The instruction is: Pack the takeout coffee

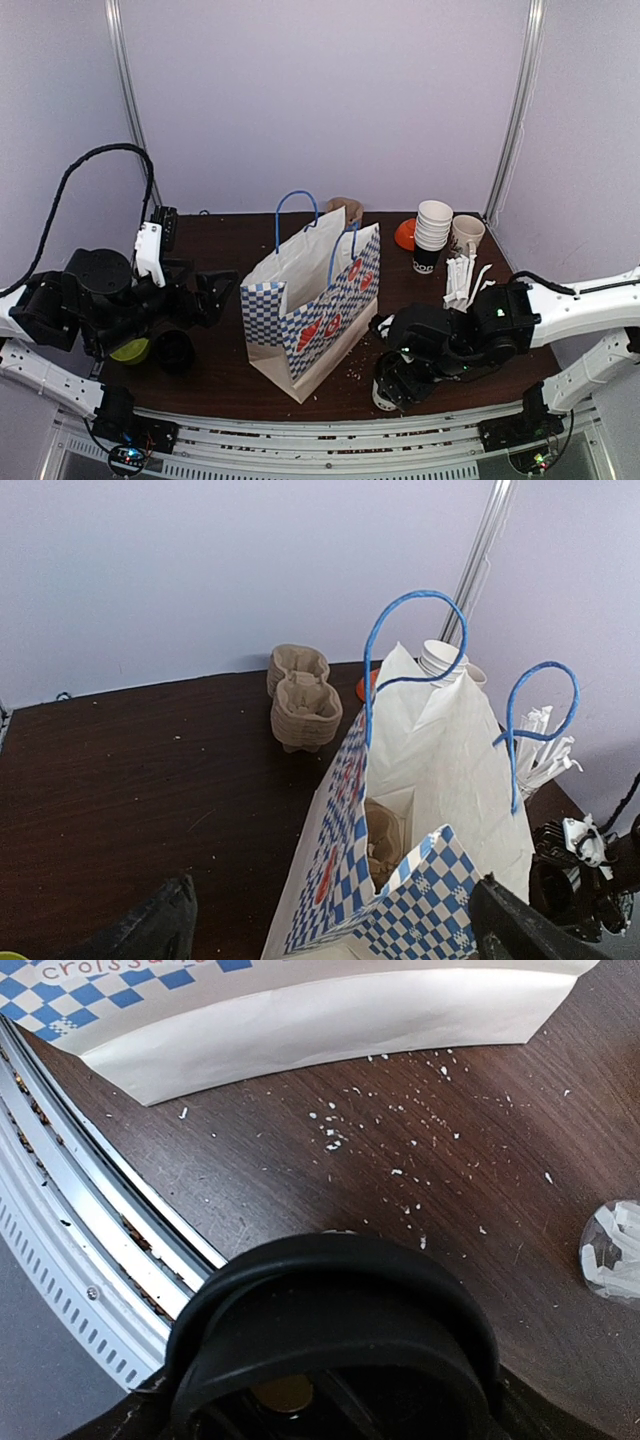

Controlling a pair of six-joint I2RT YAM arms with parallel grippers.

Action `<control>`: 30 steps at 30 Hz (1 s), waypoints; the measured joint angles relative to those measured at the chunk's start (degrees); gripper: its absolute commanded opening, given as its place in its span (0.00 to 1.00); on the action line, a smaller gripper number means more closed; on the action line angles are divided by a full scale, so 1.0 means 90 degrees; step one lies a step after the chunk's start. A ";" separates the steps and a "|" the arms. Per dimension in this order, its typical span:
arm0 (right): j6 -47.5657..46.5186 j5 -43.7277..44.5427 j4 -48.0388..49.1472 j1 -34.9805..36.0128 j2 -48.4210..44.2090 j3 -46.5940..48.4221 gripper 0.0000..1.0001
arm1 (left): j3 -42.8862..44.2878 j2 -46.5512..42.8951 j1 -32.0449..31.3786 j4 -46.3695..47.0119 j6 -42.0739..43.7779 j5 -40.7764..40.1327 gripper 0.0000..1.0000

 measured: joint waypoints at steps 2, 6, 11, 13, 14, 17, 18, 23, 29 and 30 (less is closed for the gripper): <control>-0.0002 0.0032 0.0015 -0.0010 -0.0024 -0.0102 0.86 | 0.0000 -0.0022 0.0058 0.0007 0.0002 -0.0007 0.99; -0.0005 0.0010 0.0092 -0.0036 -0.0019 -0.0372 0.90 | 0.0000 0.0027 0.0114 0.0010 0.0002 0.0010 0.98; -0.0002 -0.0046 0.0180 -0.0041 -0.0019 -0.0495 0.97 | 0.0000 0.0301 0.0114 0.0010 0.0036 0.0090 0.98; -0.0002 -0.0056 0.0192 -0.0041 -0.0019 -0.0495 1.00 | 0.0000 0.0403 0.0114 0.0010 0.0053 0.0141 0.98; -0.0012 -0.0075 0.0175 -0.0041 -0.0019 -0.0481 1.00 | 0.0000 0.0461 0.0114 0.0010 0.0070 0.0172 0.98; -0.0019 -0.0129 0.0107 -0.0041 -0.0029 -0.0384 1.00 | 0.0007 0.0576 0.0121 0.0007 0.0114 0.0233 0.98; -0.0022 -0.0138 0.0066 -0.0041 -0.0046 -0.0325 1.00 | 0.0017 0.0610 0.0131 0.0007 0.0126 0.0260 0.98; -0.0022 -0.0121 -0.0153 -0.0041 -0.0316 0.0046 1.00 | 0.0109 0.0687 0.0146 0.0010 0.0170 0.0318 0.98; -0.0024 0.0102 -0.0323 -0.0041 -0.0549 0.0304 0.92 | 0.0109 0.0678 0.0146 0.0012 0.0172 0.0330 0.98; -0.0024 0.0102 -0.0340 -0.0041 -0.0537 0.0296 0.90 | 0.0109 0.0675 0.0146 0.0012 0.0170 0.0335 0.98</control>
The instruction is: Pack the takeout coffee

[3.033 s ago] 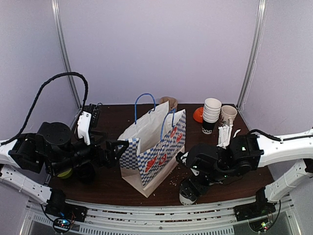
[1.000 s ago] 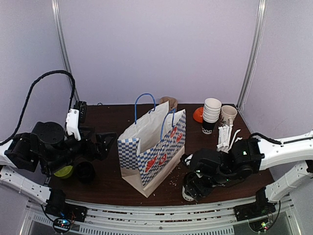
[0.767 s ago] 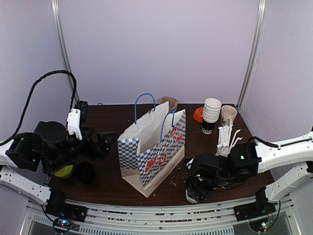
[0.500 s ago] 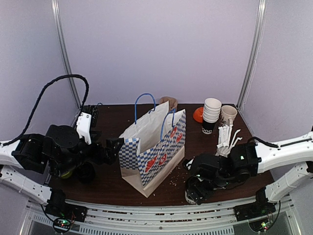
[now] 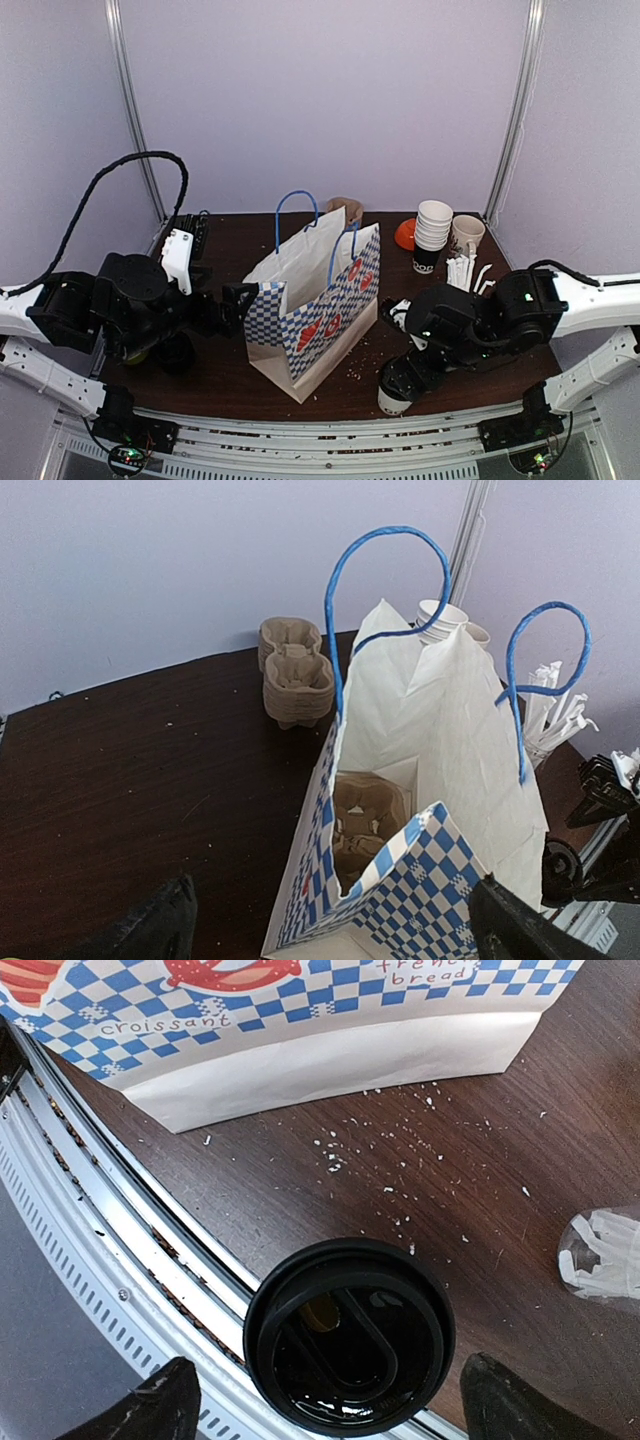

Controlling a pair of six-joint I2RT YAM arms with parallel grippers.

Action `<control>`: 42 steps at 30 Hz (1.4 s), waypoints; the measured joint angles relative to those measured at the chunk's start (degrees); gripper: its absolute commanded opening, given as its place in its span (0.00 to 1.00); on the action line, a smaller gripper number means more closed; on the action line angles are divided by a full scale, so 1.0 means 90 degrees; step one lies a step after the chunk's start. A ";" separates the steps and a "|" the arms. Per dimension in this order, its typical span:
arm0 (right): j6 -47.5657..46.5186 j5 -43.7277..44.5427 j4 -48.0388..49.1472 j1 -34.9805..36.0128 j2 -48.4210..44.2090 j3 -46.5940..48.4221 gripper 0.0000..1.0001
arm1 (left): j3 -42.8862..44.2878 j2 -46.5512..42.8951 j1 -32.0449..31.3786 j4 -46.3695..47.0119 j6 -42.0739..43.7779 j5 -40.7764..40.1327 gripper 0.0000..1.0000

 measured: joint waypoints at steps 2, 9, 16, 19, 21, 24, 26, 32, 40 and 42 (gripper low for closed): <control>0.0000 0.0000 0.0000 0.0000 0.0024 -0.0010 0.88 | 0.0000 0.0000 0.0000 0.0000 0.0000 0.0007 0.98; -0.0029 -0.0015 0.0104 -0.0002 0.0068 -0.0199 0.83 | 0.0000 -0.0007 0.0000 0.0000 0.0000 0.0051 0.98; -0.0087 -0.0056 0.0253 -0.0049 0.0138 -0.0396 0.75 | 0.0000 -0.0007 0.0000 0.0000 -0.0002 0.0056 0.98; -0.0114 -0.0058 0.0338 -0.0075 0.0138 -0.0447 0.73 | 0.0000 -0.0007 0.0000 0.0000 -0.0002 0.0056 0.98; -0.0138 -0.0061 0.0403 -0.0085 0.0138 -0.0471 0.76 | 0.0000 -0.0007 0.0000 0.0002 -0.0002 0.0056 0.98; -0.0151 -0.0056 0.0510 -0.0097 0.0134 -0.0517 0.80 | 0.0000 -0.0007 0.0005 0.0002 -0.0005 0.0056 0.98; -0.0170 -0.0051 0.0554 -0.0102 0.0134 -0.0532 0.79 | 0.0000 -0.0007 0.0005 0.0000 -0.0005 0.0056 0.98; -0.0170 -0.0049 0.0680 -0.0102 0.0131 -0.0585 0.81 | 0.0000 -0.0007 0.0005 0.0000 -0.0007 0.0058 0.98; -0.0155 -0.0002 0.0646 -0.0102 0.0131 -0.0551 0.89 | 0.0000 -0.0024 0.0005 0.0000 -0.0007 0.0083 0.98; -0.0138 0.0000 0.0537 -0.0102 0.0131 -0.0503 0.90 | -0.0002 -0.0046 0.0005 0.0000 -0.0007 0.0085 0.98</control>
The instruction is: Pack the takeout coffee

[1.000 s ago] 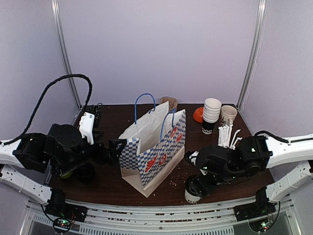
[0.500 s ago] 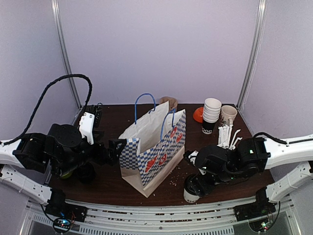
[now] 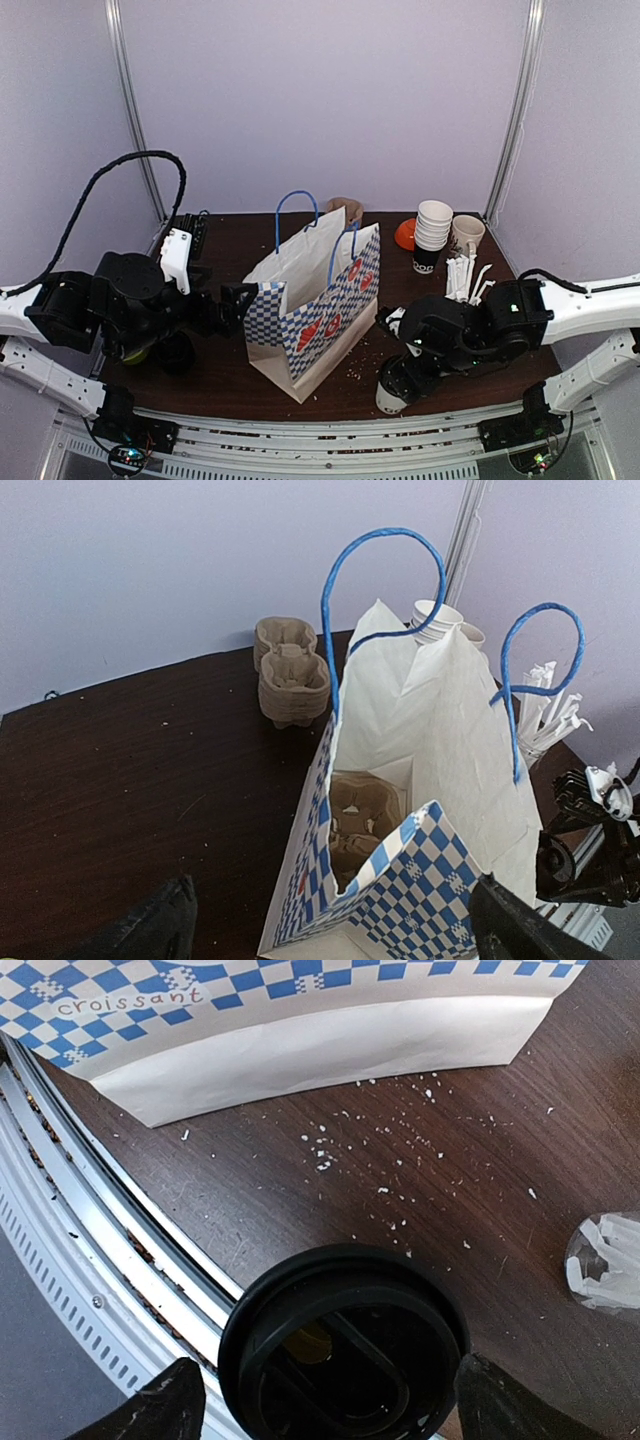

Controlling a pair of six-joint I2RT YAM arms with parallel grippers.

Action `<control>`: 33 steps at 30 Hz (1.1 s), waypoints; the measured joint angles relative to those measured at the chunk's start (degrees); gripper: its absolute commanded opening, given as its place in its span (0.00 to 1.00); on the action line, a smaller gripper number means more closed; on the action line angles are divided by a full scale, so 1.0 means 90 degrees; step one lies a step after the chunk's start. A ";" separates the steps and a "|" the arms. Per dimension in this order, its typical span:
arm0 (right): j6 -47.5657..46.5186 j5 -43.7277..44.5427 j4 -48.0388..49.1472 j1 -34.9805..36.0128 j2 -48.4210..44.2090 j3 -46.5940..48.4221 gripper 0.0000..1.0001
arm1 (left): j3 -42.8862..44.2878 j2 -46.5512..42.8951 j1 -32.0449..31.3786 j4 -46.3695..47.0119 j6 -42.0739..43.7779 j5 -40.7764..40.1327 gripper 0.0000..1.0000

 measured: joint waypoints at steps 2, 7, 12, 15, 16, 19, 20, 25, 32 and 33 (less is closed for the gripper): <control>0.0005 -0.0002 -0.0138 0.0000 0.0000 0.0083 0.92 | 0.0000 -0.0015 0.0000 0.0002 0.0000 0.0002 0.98; 0.0024 -0.0007 -0.0299 0.0000 0.0002 0.0185 0.94 | 0.0000 -0.0015 0.0000 0.0002 -0.0002 0.0012 0.98; 0.0027 -0.0080 -0.0338 0.0000 0.0002 0.0185 0.94 | 0.0000 -0.0015 0.0000 0.0002 0.0000 0.0015 0.98; 0.0027 -0.0124 -0.0323 0.0000 0.0015 0.0182 0.93 | 0.0000 -0.0015 0.0000 0.0002 -0.0002 0.0015 0.98; 0.0024 -0.0126 -0.0313 0.0000 0.0027 0.0175 0.93 | 0.0000 -0.0015 0.0000 0.0002 -0.0002 0.0015 0.98; 0.0024 -0.0153 -0.0270 0.0000 0.0056 0.0109 0.92 | 0.0000 -0.0015 0.0000 0.0002 -0.0002 0.0017 0.98; 0.0024 -0.0165 -0.0260 0.0000 0.0068 0.0085 0.91 | 0.0000 -0.0015 0.0000 0.0002 -0.0002 0.0017 0.98; 0.0022 -0.0245 -0.0211 -0.0022 0.0114 -0.0012 0.88 | 0.0000 -0.0015 0.0000 0.0005 -0.0002 0.0017 0.98; -0.0005 -0.0299 -0.0109 -0.0041 0.0114 -0.0032 0.77 | -0.0005 -0.0015 0.0000 0.0005 -0.0005 0.0017 0.98; -0.0005 -0.0308 -0.0102 -0.0041 0.0114 -0.0032 0.76 | -0.0010 -0.0015 0.0000 0.0005 -0.0010 0.0017 0.98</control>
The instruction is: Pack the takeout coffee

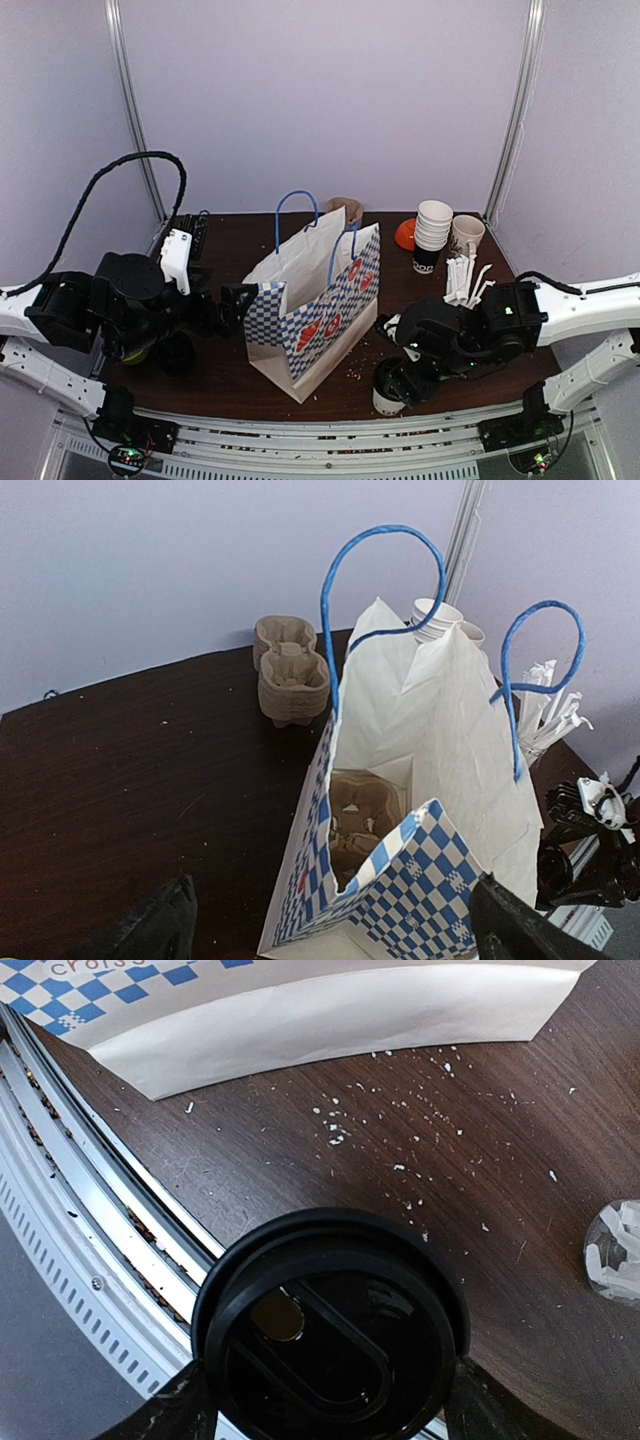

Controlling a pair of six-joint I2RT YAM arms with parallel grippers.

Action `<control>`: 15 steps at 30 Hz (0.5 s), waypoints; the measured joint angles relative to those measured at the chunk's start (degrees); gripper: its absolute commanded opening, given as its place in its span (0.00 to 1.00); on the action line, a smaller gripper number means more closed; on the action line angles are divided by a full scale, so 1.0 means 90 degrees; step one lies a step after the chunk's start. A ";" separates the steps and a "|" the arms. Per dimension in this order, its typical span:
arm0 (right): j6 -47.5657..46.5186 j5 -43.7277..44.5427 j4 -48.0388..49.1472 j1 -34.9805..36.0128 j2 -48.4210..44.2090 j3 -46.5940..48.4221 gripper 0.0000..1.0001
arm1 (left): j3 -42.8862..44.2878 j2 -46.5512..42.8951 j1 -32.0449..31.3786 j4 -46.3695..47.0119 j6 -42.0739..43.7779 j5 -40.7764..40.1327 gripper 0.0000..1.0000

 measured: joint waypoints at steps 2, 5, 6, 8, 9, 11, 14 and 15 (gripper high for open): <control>0.0002 -0.0002 0.0012 0.0000 0.0000 0.0000 0.73 | -0.0012 -0.0002 0.0000 -0.0002 -0.0029 0.0000 0.98; 0.0000 -0.0005 0.0019 0.0000 0.0000 0.0000 0.71 | -0.0019 -0.0019 0.0000 -0.0005 -0.0041 -0.0005 0.98; 0.0010 -0.0002 0.0019 0.0000 0.0000 0.0000 0.71 | -0.0019 -0.0027 0.0000 -0.0005 -0.0044 -0.0007 0.98; 0.0007 0.0000 0.0007 0.0000 -0.0005 0.0002 0.69 | -0.0019 -0.0051 0.0000 -0.0010 -0.0056 -0.0029 0.98; 0.0007 0.0007 -0.0015 0.0000 -0.0015 0.0005 0.69 | -0.0019 -0.0066 0.0000 -0.0012 -0.0061 -0.0053 0.98; 0.0007 0.0041 -0.0097 0.0000 -0.0061 0.0027 0.68 | -0.0015 -0.0095 0.0005 -0.0024 -0.0061 -0.0136 0.98; 0.0007 0.0121 -0.0223 0.0000 -0.0231 0.0168 0.67 | 0.0063 -0.0107 0.0041 -0.0070 -0.0027 -0.0253 0.98; 0.0007 0.0138 -0.0257 0.0000 -0.0289 0.0219 0.66 | 0.0119 -0.0107 0.0061 -0.0097 0.0002 -0.0294 0.98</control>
